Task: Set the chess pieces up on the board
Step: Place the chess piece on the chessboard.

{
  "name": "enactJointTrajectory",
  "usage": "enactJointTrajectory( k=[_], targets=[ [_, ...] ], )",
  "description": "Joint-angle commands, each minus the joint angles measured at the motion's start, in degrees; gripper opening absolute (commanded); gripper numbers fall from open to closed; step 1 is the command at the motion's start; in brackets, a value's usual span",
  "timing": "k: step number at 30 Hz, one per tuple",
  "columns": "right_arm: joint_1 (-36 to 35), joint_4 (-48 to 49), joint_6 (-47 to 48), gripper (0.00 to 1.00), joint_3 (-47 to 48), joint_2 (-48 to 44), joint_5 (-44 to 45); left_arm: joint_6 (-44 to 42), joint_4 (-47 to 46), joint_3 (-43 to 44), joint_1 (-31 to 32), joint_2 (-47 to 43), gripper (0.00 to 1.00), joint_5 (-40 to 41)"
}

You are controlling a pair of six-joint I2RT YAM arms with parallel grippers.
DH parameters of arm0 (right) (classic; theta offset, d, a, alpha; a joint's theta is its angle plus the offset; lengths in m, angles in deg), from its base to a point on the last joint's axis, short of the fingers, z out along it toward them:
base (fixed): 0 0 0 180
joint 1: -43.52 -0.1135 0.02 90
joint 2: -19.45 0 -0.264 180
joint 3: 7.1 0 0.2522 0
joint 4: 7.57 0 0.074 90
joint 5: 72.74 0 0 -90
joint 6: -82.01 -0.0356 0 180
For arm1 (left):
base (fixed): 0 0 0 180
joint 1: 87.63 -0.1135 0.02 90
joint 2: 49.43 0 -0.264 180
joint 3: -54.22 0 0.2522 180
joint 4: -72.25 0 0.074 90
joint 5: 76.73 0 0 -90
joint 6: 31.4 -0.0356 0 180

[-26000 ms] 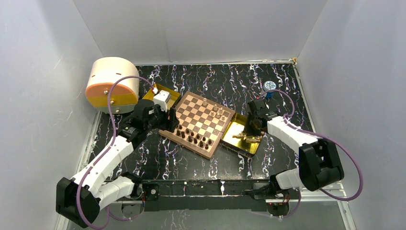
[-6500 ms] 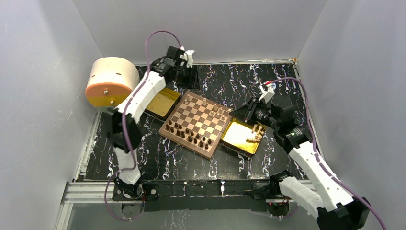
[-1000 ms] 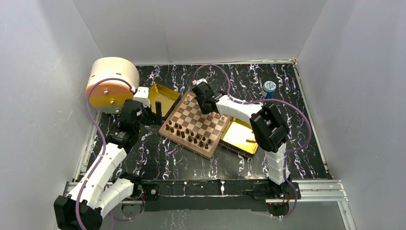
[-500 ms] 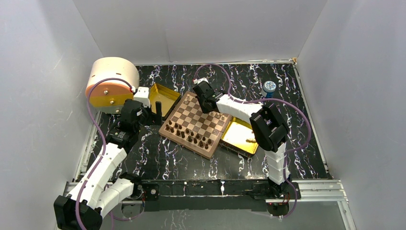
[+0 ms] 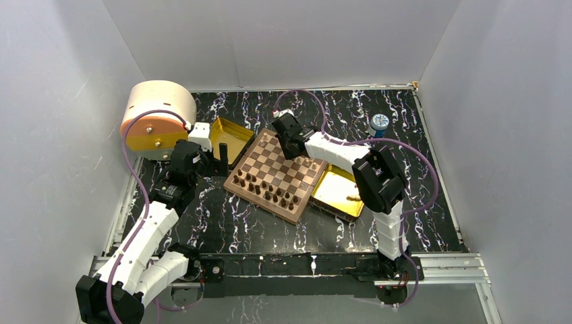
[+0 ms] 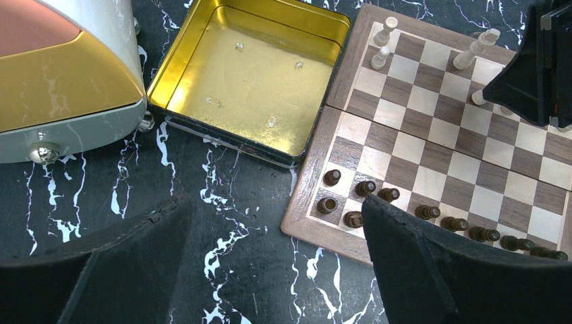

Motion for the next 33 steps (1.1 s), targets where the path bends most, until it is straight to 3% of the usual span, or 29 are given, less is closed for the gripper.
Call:
enactJointTrajectory(
  k=[1,11,33],
  targets=[
    [0.28,-1.15,-0.82,0.29,3.48,-0.24,-0.16,-0.65,0.12,1.03,0.31,-1.06,0.93,0.3],
    [0.24,-3.24,-1.25,0.24,4.61,0.16,0.45,-0.66,0.07,1.02,0.31,-1.32,0.93,0.22],
    [0.42,-5.61,-1.95,0.24,5.72,1.7,2.03,-0.73,0.12,0.94,0.44,-1.41,0.93,0.04]
  ],
)
